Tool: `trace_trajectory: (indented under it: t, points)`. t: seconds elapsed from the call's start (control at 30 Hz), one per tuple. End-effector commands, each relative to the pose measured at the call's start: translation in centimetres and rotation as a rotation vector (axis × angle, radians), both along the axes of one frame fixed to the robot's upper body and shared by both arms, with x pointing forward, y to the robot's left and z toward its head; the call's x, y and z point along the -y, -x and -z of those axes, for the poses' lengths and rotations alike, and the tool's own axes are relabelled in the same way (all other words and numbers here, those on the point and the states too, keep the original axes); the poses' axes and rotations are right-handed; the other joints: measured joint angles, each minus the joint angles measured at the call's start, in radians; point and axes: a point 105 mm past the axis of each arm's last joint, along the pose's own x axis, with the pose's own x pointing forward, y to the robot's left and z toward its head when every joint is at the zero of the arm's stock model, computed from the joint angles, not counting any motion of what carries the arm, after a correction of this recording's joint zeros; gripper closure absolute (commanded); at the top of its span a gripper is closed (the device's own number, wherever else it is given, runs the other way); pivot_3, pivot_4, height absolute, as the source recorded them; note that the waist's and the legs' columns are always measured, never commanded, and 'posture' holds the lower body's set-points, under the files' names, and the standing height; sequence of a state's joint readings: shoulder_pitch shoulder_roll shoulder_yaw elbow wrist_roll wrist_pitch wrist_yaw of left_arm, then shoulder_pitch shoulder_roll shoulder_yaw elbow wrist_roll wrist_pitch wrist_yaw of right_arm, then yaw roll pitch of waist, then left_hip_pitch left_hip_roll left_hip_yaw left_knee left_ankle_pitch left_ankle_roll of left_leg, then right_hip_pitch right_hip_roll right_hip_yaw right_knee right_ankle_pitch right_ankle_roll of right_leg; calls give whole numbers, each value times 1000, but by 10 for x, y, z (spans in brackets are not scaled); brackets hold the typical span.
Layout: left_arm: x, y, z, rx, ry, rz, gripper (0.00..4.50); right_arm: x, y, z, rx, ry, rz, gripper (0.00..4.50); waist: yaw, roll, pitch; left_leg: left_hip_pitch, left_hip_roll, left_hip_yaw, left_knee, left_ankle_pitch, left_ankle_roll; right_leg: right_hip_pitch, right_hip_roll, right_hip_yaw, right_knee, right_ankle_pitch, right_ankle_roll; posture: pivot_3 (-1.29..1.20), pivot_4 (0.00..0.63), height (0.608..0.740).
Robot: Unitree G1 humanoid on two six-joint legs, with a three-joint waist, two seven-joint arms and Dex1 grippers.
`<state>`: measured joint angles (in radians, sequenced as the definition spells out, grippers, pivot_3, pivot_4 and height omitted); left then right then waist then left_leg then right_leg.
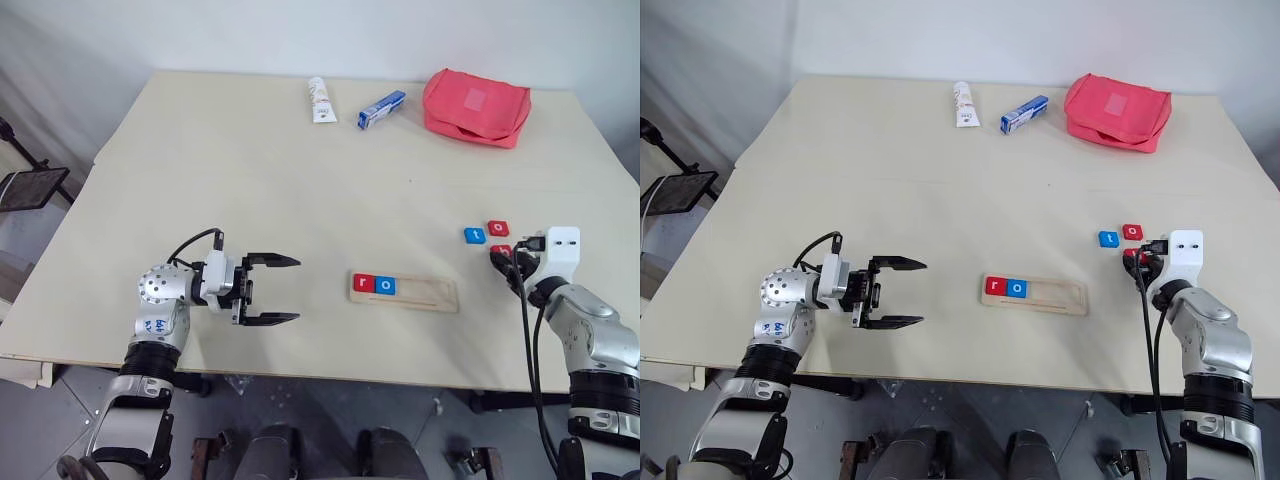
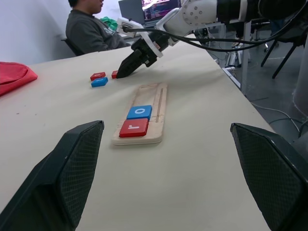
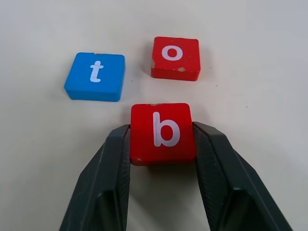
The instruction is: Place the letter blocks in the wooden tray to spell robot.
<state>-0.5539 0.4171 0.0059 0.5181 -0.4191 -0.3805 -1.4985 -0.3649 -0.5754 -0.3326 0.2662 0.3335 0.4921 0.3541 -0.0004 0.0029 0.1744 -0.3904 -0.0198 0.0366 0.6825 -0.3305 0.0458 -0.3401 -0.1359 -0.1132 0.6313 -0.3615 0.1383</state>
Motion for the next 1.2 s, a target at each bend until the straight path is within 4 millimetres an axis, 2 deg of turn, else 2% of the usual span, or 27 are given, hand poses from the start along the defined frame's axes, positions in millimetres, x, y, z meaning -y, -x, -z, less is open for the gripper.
trace_trajectory:
  t: [0.03,0.2,0.3,0.43,0.67,0.7,0.77,0.97,1.2]
  points:
    - [2,-1,-1,20,-5,22,0,7,8,-16,57,23,51,3037,-1,0,0,0,0,0,0,0,0,0,0,0,0,0,0,0,150,740]
    - [1,-6,1,15,-1,28,0,-9,33,-30,113,28,78,3037,-1,0,0,-1,0,0,-1,0,0,-1,0,0,0,0,0,0,150,740]
    - [0,-8,2,15,-2,27,0,-21,52,-24,92,26,92,3037,0,0,0,-1,0,0,-1,0,0,-1,0,0,0,0,0,0,150,740]
    - [0,-9,3,16,-1,30,0,-41,80,-5,48,-14,105,3037,2,0,0,0,0,-1,-1,0,0,-1,0,0,0,0,0,0,150,740]
    - [2,-9,2,21,-3,43,0,-51,85,4,28,-59,97,3037,-2,0,0,0,0,2,-1,1,1,-1,1,4,-1,0,0,0,150,740]
    - [3,-9,2,23,-5,46,0,-51,85,4,28,-60,98,2477,-2,0,0,0,0,1,-1,1,1,-1,1,4,-1,0,0,0,150,740]
    - [3,-9,1,26,-6,51,0,-51,85,5,30,-64,97,2046,-2,0,0,0,0,1,-1,1,1,-1,1,4,-1,0,0,0,150,740]
    - [5,-7,-2,35,-3,63,0,-49,89,-4,51,-57,62,16,0,0,0,0,-1,1,-1,1,1,-1,1,4,-1,0,0,0,150,740]
    - [7,1,-4,46,13,73,0,-58,98,-26,7,93,-252,16,0,0,0,0,-1,1,-1,1,1,-1,1,5,-2,0,0,0,150,740]
